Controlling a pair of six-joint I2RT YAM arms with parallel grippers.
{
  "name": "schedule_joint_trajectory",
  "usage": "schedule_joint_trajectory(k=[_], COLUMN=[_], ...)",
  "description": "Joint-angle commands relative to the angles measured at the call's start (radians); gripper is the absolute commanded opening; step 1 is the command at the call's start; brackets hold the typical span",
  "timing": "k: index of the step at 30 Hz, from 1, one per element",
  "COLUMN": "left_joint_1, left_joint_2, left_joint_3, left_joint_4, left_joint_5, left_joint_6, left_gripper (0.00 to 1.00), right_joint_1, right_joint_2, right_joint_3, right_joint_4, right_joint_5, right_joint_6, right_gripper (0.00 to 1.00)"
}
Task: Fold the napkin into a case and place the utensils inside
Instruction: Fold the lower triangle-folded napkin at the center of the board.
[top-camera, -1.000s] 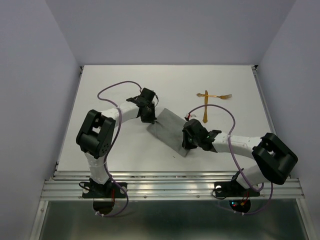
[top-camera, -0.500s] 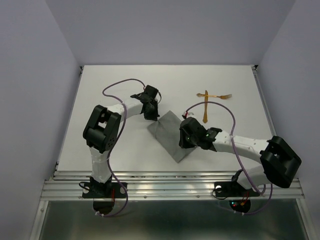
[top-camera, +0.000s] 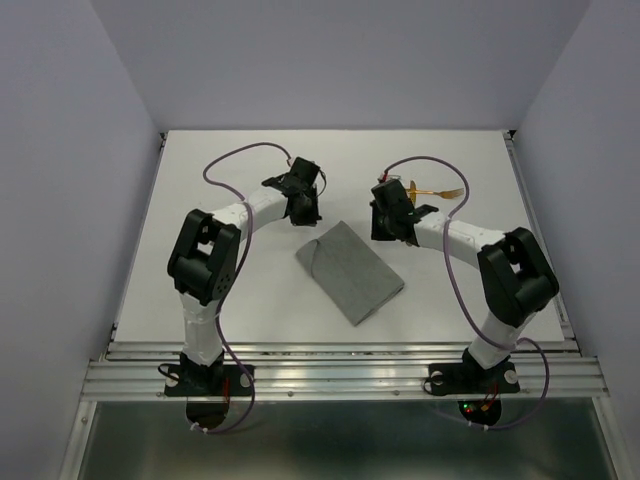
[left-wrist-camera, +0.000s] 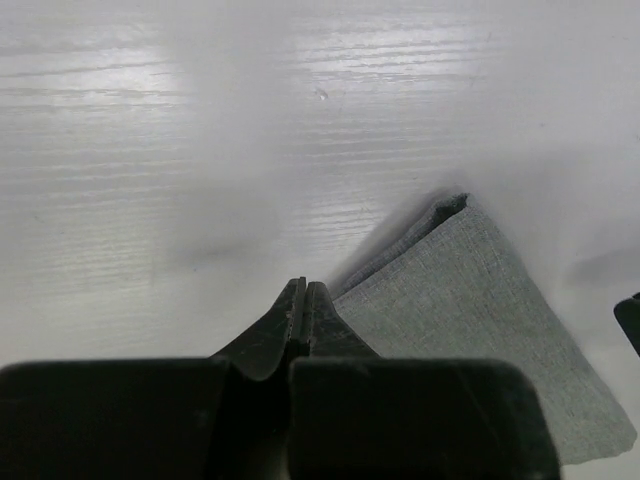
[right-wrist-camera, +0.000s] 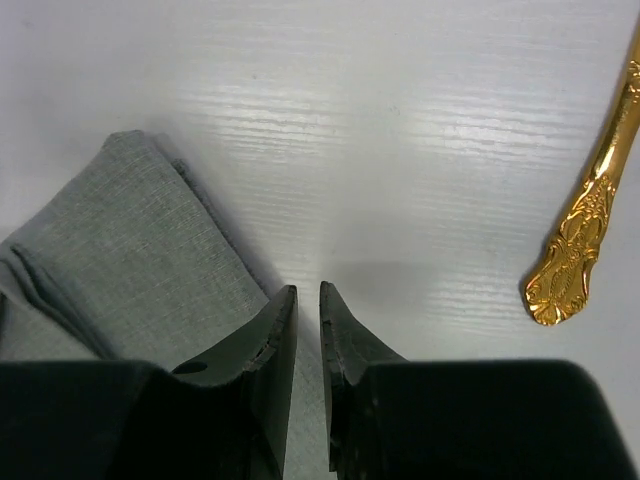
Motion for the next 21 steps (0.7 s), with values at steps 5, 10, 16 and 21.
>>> schedule_joint_trajectory(k=[5, 10, 16, 21], left_joint_1=[0.007, 0.007, 0.006, 0.004], left_joint_2=[-0.168, -0.205, -0.252, -0.298], left_joint_3=[-0.004, -0.122, -0.228, -0.262], left_joint_4=[-0.091, -0.077, -0.045, -0.051], left_joint_5=[-0.103, -0.048, 0.023, 0.000], left_joint_6=[0.012, 0.003, 0.046, 0.095], left_gripper=[0.00, 0.00, 0.00, 0.00], right_joint_1=[-0.014, -0.014, 0.021, 0.084], right_joint_2=[0.086, 0.062, -0.018, -0.087], right_joint_3=[0.023, -0.078, -0.173, -0.241], right_joint_4=[0.005, 0.037, 0.038, 0.057], right_joint_5=[0.010, -0.028, -0.051, -0.093], right_joint_6=[-0.042, 0.000, 0.103, 0.202], right_gripper=[0.20, 0.18, 0.17, 0.17])
